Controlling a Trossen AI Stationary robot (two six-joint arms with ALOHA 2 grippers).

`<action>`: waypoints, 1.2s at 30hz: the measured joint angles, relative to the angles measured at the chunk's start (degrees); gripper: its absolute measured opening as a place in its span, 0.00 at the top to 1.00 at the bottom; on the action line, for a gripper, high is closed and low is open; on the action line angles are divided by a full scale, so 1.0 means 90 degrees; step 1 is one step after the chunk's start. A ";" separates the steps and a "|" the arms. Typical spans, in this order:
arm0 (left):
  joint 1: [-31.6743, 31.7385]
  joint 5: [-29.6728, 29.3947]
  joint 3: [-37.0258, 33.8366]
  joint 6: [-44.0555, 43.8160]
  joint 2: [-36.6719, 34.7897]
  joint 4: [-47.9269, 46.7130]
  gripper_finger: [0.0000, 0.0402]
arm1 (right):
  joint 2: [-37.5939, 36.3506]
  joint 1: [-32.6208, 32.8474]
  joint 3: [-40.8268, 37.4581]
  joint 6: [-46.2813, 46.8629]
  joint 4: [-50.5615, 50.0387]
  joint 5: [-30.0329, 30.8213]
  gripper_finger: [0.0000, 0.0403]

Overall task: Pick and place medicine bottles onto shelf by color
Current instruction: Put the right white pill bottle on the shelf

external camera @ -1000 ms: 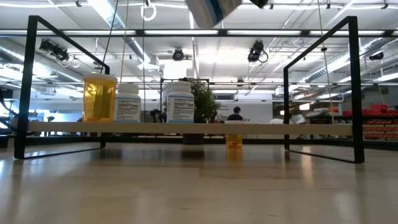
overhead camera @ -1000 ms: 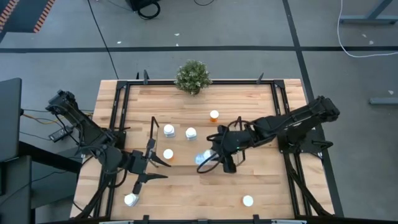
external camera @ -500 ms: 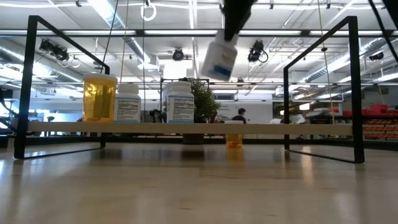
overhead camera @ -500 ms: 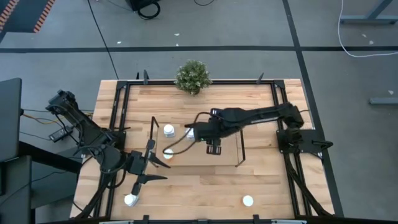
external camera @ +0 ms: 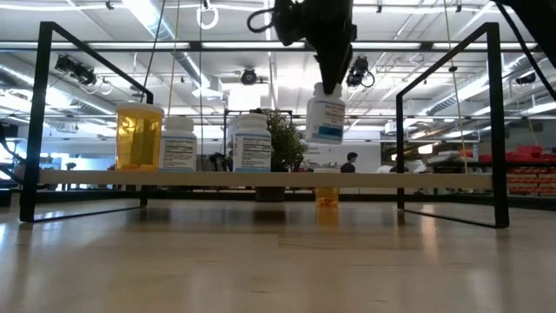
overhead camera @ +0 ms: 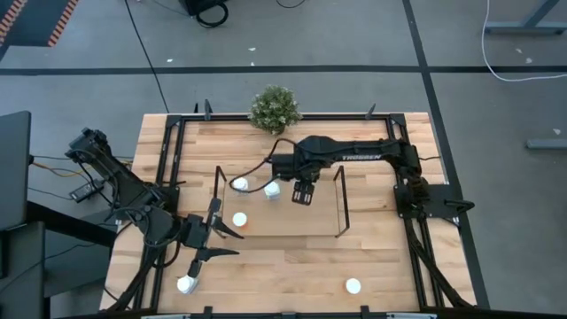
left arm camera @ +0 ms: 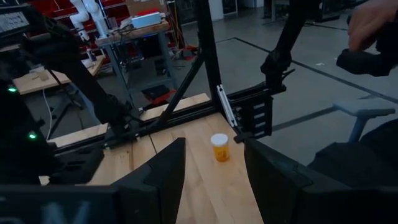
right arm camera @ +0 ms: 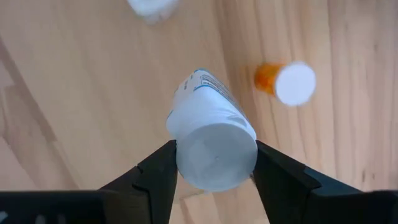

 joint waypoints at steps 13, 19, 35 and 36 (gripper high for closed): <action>0.0000 0.0000 0.0000 -0.0009 0.0000 -0.0079 0.57 | -0.0034 -0.0054 -0.0173 -0.0286 0.0153 -0.0492 0.51; 0.0000 0.0000 0.0000 -0.0015 0.0000 -0.0083 0.57 | -0.0027 -0.0074 -0.0999 -0.0479 0.0458 -0.0532 0.51; 0.0000 -0.0002 0.0000 -0.0017 0.0000 -0.0134 0.57 | -0.0102 -0.0246 -0.1424 -0.0621 0.1031 -0.0558 0.51; 0.0000 -0.0001 0.0000 -0.0017 0.0000 -0.0136 0.57 | -0.0135 -0.0246 -0.1423 -0.0604 0.1031 -0.0542 0.51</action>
